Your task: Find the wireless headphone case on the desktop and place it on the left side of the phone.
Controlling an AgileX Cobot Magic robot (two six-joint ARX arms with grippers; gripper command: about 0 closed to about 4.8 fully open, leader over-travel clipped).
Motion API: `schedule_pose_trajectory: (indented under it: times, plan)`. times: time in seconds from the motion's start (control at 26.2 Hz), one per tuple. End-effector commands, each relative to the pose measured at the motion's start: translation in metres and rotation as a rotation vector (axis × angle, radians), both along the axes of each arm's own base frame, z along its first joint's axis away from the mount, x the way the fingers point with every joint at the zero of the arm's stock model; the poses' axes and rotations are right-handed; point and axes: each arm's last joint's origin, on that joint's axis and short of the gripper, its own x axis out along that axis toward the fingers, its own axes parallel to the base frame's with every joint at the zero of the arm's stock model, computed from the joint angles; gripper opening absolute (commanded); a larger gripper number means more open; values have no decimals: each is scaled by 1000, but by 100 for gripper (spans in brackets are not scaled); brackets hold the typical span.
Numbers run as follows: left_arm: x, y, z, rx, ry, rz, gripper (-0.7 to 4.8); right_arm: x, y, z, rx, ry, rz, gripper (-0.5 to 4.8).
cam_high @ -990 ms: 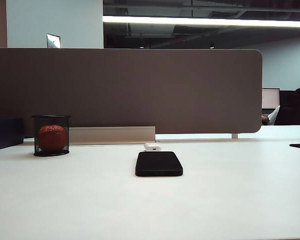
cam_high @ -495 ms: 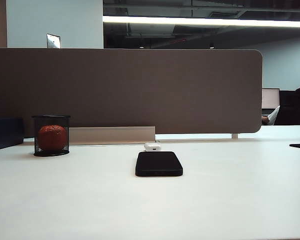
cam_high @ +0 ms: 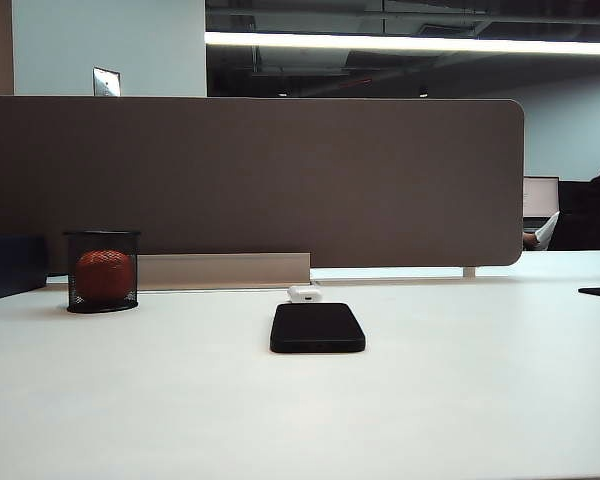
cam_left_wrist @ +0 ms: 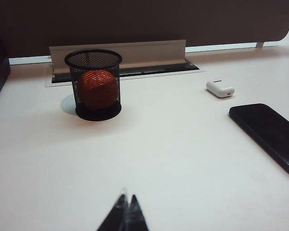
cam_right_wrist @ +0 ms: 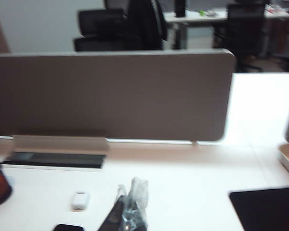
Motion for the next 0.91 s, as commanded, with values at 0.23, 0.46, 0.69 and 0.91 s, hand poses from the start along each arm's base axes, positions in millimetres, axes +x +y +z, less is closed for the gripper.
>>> schedule_pose_trajectory:
  times: [0.23, 0.46, 0.69, 0.91]
  plan:
    - [0, 0, 2, 0, -13, 1, -5, 47, 12, 26, 87, 290, 191, -5]
    - [0, 0, 2, 0, -13, 1, -5, 88, 24, 18, 82, 426, 248, -5]
    - [0, 0, 2, 0, -13, 1, -5, 125, 51, 1, 58, 497, 334, 8]
    - [0, 0, 2, 0, -13, 1, -5, 152, 73, -11, 58, 521, 410, 54]
